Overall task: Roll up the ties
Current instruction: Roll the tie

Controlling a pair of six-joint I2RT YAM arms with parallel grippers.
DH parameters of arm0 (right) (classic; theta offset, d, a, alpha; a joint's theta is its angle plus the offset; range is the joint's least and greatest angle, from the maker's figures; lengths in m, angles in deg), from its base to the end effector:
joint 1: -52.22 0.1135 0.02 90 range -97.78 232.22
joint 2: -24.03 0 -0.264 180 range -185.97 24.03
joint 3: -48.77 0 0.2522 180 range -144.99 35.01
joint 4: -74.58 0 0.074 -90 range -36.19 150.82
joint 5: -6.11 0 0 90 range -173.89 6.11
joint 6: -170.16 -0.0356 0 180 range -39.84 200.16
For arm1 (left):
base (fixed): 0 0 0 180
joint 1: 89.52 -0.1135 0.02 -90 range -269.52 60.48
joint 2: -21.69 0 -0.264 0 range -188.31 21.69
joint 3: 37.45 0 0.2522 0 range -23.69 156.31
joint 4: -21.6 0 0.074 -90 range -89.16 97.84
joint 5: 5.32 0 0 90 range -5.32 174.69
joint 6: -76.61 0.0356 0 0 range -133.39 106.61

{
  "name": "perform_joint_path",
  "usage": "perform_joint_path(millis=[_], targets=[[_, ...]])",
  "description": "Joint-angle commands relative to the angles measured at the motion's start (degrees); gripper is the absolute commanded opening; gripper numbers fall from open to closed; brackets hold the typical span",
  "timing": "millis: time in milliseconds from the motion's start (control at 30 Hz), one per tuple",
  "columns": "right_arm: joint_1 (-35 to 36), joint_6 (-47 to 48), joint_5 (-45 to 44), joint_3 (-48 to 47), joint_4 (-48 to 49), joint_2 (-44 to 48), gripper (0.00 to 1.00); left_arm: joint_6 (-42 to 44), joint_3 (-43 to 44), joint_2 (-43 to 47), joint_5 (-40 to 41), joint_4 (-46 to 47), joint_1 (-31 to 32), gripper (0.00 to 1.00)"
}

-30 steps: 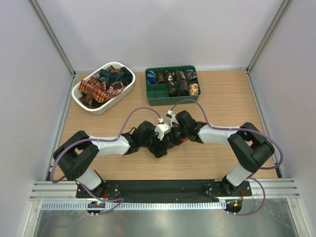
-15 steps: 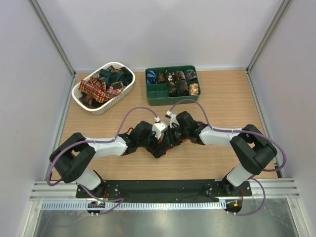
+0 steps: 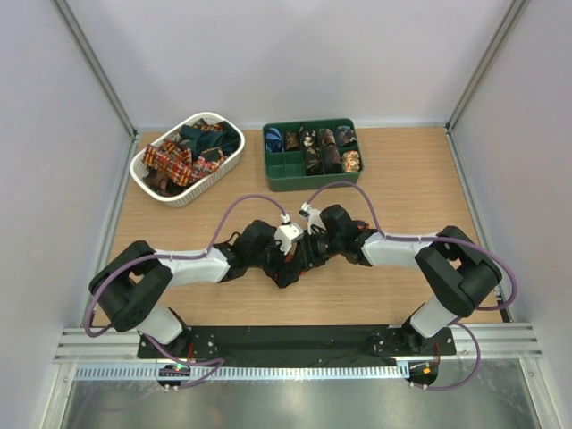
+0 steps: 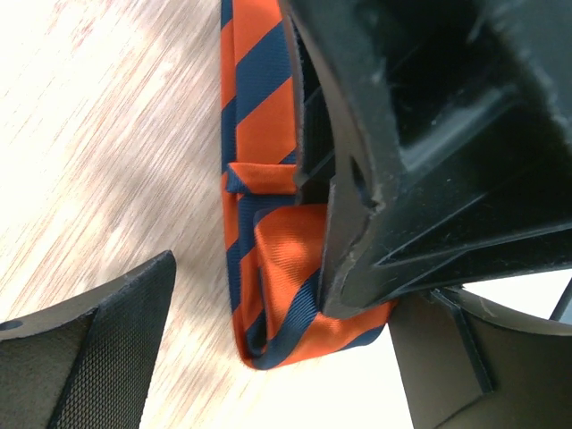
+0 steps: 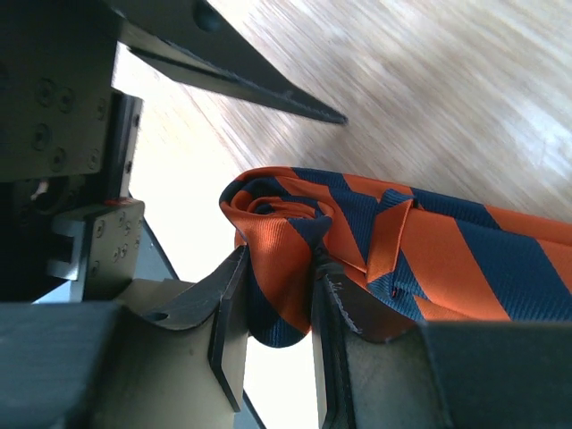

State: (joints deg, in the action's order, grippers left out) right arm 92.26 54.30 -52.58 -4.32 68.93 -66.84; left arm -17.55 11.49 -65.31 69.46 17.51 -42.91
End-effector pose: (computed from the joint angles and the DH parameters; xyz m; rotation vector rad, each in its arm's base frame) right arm 0.2171 0.2066 0.1512 -0.6061 2.4369 1.1698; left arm 0.1891 -0.2136 0.1489 0.9980 2.1781 -0.7436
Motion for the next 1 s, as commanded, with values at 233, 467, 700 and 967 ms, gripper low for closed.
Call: perform_joint_path(millis=[233,467,700,967], targets=[[0.93,-5.94,1.91,4.78,17.80,2.37,0.18,-1.90,-1.25,-3.00,-0.16,4.48,1.11,0.90],[1.10,-14.82,-3.70,12.34,33.24,0.70,0.17,-1.29,0.33,-5.99,-0.34,4.30,2.17,0.84],[1.72,-19.92,-5.65,16.48,46.27,-5.88,0.16,-0.93,1.21,-7.22,0.02,3.60,2.61,0.78],[1.80,-22.56,-6.52,16.30,47.79,-9.94,0.16,-0.23,2.34,-6.87,1.33,0.10,2.52,0.77]])
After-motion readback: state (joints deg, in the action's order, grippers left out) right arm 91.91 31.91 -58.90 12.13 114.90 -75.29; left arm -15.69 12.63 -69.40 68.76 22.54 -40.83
